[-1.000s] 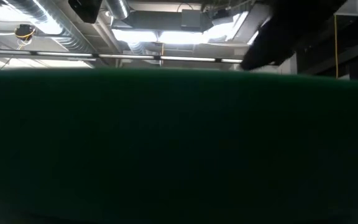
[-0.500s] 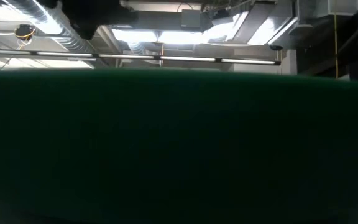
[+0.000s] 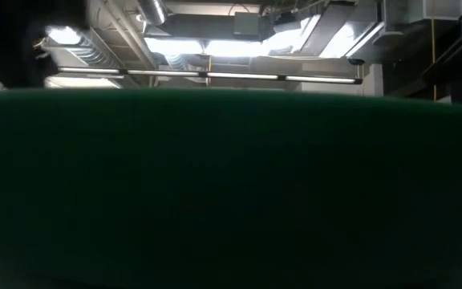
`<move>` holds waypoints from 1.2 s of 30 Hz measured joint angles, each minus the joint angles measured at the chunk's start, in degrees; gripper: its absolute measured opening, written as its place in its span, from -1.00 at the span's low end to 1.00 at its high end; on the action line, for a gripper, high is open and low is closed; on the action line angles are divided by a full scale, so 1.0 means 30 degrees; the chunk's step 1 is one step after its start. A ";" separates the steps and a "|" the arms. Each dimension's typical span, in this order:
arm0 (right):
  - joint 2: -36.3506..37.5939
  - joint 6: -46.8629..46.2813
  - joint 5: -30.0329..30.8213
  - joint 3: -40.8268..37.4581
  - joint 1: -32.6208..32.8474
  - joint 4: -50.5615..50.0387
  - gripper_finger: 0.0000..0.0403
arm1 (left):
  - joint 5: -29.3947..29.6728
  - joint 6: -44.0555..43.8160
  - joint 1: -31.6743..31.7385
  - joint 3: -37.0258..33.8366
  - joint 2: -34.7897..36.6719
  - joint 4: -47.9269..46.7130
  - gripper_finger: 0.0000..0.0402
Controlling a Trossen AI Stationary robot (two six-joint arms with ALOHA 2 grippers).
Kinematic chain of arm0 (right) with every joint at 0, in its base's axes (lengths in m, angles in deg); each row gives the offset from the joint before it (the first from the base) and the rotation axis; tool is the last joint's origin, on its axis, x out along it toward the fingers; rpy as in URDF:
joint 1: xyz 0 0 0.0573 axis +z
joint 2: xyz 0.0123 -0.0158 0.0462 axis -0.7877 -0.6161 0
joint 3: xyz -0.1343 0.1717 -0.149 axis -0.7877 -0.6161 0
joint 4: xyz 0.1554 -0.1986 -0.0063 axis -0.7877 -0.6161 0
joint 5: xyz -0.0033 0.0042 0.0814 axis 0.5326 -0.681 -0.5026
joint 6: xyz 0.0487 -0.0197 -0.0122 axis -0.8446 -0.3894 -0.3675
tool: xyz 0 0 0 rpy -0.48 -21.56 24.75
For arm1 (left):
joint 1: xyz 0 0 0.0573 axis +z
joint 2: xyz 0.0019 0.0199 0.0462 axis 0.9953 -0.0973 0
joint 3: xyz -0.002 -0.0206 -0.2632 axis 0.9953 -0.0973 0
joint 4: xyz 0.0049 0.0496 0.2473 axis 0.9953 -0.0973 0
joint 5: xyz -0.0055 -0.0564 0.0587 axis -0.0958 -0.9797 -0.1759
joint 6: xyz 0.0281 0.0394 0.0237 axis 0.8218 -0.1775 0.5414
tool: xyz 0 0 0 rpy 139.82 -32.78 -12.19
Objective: Stack plastic plates
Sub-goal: Stack the pink plate on top of the light orange plate
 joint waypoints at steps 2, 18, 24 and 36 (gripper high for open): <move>0.0000 0.0002 0.0338 -0.0006 0.0000 -0.0015 -0.51 | -0.1396 -0.1180 0.0042 -0.0310 -0.0153 -0.1228 -0.15; 0.0000 0.0029 0.0729 -0.0007 0.0000 -0.0066 -0.51 | -0.3080 -0.0901 0.0049 -0.2374 -0.0154 -0.2602 -0.15; 0.0000 0.0036 0.0729 -0.0007 0.0000 -0.0073 -0.51 | -0.3303 -0.0910 0.0056 -0.3060 -0.0154 -0.0477 -0.15; -0.0004 0.0066 0.0773 -0.0007 0.0000 -0.0102 -0.51 | -0.4957 -0.0479 0.0068 -0.5085 -0.0096 0.2006 -0.39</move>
